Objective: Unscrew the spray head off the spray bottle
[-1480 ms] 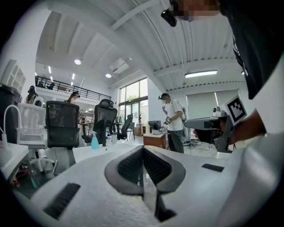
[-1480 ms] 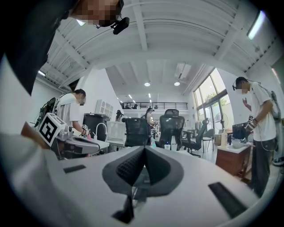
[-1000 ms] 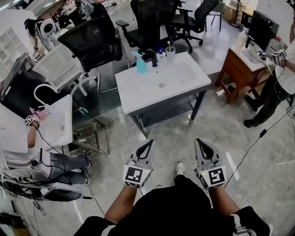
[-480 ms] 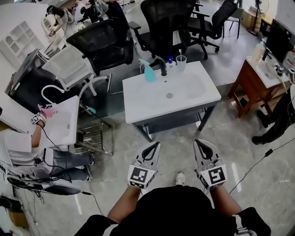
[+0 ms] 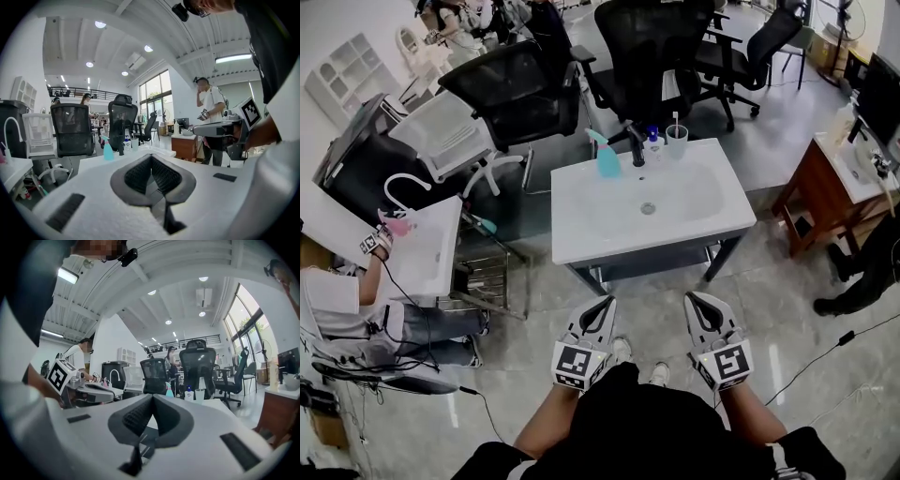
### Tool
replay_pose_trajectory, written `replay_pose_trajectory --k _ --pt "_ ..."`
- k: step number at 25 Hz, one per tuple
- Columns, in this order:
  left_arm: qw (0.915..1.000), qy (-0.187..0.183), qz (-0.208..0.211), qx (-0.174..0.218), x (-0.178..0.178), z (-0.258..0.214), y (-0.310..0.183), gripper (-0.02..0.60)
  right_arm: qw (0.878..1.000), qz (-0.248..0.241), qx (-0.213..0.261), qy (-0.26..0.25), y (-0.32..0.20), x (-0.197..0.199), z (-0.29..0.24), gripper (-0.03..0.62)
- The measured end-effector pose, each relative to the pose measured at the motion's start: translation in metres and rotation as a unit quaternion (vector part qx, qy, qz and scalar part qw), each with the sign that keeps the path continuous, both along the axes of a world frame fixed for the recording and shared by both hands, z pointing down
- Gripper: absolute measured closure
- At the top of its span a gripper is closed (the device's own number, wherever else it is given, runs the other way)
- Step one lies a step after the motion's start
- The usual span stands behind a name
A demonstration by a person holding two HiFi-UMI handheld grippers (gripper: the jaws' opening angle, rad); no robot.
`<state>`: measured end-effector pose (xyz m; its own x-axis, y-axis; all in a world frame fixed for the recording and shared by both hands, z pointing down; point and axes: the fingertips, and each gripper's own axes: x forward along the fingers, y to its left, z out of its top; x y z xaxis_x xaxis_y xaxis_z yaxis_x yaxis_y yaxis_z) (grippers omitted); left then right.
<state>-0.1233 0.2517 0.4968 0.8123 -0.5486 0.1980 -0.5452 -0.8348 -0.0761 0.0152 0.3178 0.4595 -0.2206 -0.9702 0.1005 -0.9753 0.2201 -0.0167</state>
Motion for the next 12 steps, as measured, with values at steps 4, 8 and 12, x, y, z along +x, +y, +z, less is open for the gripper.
replay_pose_trajectory --k 4,8,12 --pt "0.9999 0.002 -0.012 -0.011 0.003 0.011 -0.031 0.566 1.0 -0.001 0.012 0.002 -0.032 0.012 0.008 0.588" --pt "0.9999 0.004 -0.008 -0.011 0.013 0.013 -0.069 0.566 1.0 0.02 0.006 0.002 -0.073 0.037 0.008 0.588" --pt "0.9999 0.007 -0.01 -0.011 0.024 0.009 -0.12 0.566 0.999 0.014 0.008 0.031 -0.127 0.052 0.001 0.588"
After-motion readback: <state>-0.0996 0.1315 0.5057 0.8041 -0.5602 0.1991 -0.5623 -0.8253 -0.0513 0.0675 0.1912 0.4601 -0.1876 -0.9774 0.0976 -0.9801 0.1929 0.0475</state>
